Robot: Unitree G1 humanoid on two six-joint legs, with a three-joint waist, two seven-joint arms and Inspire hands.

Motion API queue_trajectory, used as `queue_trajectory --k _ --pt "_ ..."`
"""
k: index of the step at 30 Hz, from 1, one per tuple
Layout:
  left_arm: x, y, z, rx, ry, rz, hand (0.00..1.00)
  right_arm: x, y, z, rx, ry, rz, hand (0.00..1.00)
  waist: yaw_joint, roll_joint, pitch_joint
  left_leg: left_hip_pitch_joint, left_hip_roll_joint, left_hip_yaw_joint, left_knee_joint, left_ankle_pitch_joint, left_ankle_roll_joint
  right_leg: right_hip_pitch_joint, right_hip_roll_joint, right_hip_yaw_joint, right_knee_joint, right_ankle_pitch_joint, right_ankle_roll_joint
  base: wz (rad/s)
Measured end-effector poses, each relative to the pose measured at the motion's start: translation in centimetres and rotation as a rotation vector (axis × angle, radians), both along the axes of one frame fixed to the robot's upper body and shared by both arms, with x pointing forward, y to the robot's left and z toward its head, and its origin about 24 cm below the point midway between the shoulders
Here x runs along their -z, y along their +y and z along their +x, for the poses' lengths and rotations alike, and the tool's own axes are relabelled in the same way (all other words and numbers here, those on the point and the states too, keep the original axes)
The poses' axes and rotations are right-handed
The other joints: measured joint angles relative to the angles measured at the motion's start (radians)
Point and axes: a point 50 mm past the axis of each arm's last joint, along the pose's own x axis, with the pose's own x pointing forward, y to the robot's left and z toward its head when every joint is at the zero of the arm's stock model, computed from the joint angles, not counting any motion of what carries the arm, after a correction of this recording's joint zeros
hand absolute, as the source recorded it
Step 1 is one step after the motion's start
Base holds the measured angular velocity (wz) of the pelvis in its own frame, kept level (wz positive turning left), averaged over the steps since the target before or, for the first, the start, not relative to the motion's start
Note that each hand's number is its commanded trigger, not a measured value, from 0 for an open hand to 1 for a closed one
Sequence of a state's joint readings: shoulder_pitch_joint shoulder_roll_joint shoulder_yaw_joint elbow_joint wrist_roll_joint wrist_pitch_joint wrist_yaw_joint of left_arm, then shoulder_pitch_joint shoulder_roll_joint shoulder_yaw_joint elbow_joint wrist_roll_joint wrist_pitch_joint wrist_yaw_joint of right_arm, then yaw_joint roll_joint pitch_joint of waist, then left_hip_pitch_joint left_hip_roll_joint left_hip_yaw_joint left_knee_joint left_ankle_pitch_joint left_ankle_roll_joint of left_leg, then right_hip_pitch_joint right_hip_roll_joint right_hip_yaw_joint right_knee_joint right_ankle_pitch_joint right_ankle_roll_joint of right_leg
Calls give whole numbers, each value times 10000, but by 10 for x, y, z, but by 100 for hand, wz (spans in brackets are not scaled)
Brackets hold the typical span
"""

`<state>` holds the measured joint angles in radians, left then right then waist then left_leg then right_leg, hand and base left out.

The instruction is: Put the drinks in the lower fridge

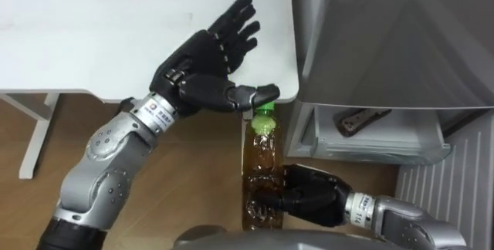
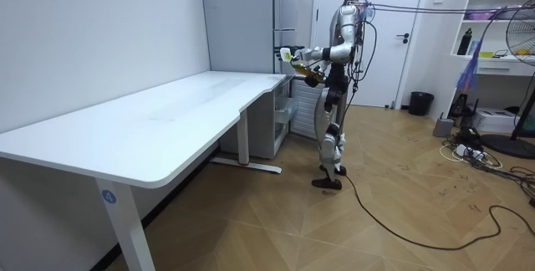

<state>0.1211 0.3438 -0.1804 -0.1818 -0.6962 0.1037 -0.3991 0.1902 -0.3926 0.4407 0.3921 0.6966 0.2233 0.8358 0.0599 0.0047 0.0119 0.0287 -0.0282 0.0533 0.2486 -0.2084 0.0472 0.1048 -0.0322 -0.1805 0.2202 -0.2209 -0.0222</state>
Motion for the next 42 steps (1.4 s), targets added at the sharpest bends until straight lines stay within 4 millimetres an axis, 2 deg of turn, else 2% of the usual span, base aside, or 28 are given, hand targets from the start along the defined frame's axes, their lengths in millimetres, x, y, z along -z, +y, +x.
queue_trajectory --k 8,10,15,17,20,22,25,27,29,30,32,33,34,35,39,42 --pt "-12 14 5 -1048 -487 -65 0 -1 -4 2 272 -104 35 100 87 39 -3 18 2 -13 5 1 -1 12 -18 -91 -3 1 2 0" --pt "-22 20 8 -1529 -1023 7 0 0 -10 -1 507 -143 -149 100 263 40 0 55 2 -6 3 0 -1 24 -21 -98 -5 1 2 0" --pt "-38 35 10 -2697 -1859 -42 0 1 -17 -5 772 -62 -283 100 384 157 61 194 3 1 -98 -1 -2 146 -20 -154 -7 1 3 0" --pt "-41 42 11 -3347 -1946 -117 0 1 -19 -7 949 -30 -276 100 447 183 45 242 4 4 -112 1 -4 144 -16 -155 -21 1 3 -2" --pt "-47 61 11 -4749 -2145 -5 0 3 -24 -12 1116 -16 -552 100 549 164 39 275 7 4 -132 -10 -23 162 -5 -190 -95 -2 6 -3" --pt "-52 79 10 -5963 -2249 40 0 3 -28 -14 1124 -16 -826 100 637 120 8 246 1 8 -128 -8 -25 180 -13 -256 -180 -1 5 0" --pt "-57 100 5 -7563 -2281 51 0 6 -34 -26 1486 280 -903 100 1068 52 -41 353 23 156 -191 -9 -28 189 -12 -241 -185 -1 5 -12" --pt "-58 114 2 -8490 -2223 71 0 6 -37 -27 1564 293 -957 100 1316 40 -48 427 44 270 -262 -11 -30 189 -11 -240 -172 0 3 -16" --pt "-58 128 -4 -9474 -2069 114 0 6 -38 -27 1656 266 -978 100 1412 46 -46 541 42 269 -307 -12 -31 339 -11 -248 -179 1 3 -5" --pt "-56 137 -9 -10138 -1905 168 0 5 -37 -26 1706 225 -994 100 1436 68 -32 686 41 257 -361 -13 -32 422 -8 -264 -199 1 3 0" --pt "-51 148 -16 -10969 -1538 268 0 4 -37 -23 1636 44 -1100 100 1504 116 -78 788 41 251 -442 -17 -36 490 -4 -275 -200 0 4 0" --pt "-44 152 -18 -11350 -1174 348 0 3 -38 -22 1667 -23 -1151 100 1607 233 -51 868 40 251 -468 -18 -36 567 -4 -301 -206 0 4 0" --pt "-34 158 -22 -11731 -647 457 0 3 -38 -21 1700 -44 -1175 100 1678 211 -130 894 39 251 -487 -17 -36 592 -8 -356 -206 0 5 0" --pt "-28 160 -24 -11921 -364 512 0 3 -38 -21 1719 -46 -1194 100 1695 224 -139 900 40 251 -504 -17 -37 588 -12 -378 -204 -2 7 0" --pt "14 180 -44 -13408 1862 504 0 5 -33 -22 1839 57 -1156 100 1794 239 -135 846 54 224 -516 9 -74 554 1 -442 -219 -5 3 0" --pt "41 186 -60 -14146 3294 291 0 6 -31 -22 2030 92 -1138 100 1822 185 -119 843 42 227 -509 12 -79 620 2 -460 -362 -6 -2 0"
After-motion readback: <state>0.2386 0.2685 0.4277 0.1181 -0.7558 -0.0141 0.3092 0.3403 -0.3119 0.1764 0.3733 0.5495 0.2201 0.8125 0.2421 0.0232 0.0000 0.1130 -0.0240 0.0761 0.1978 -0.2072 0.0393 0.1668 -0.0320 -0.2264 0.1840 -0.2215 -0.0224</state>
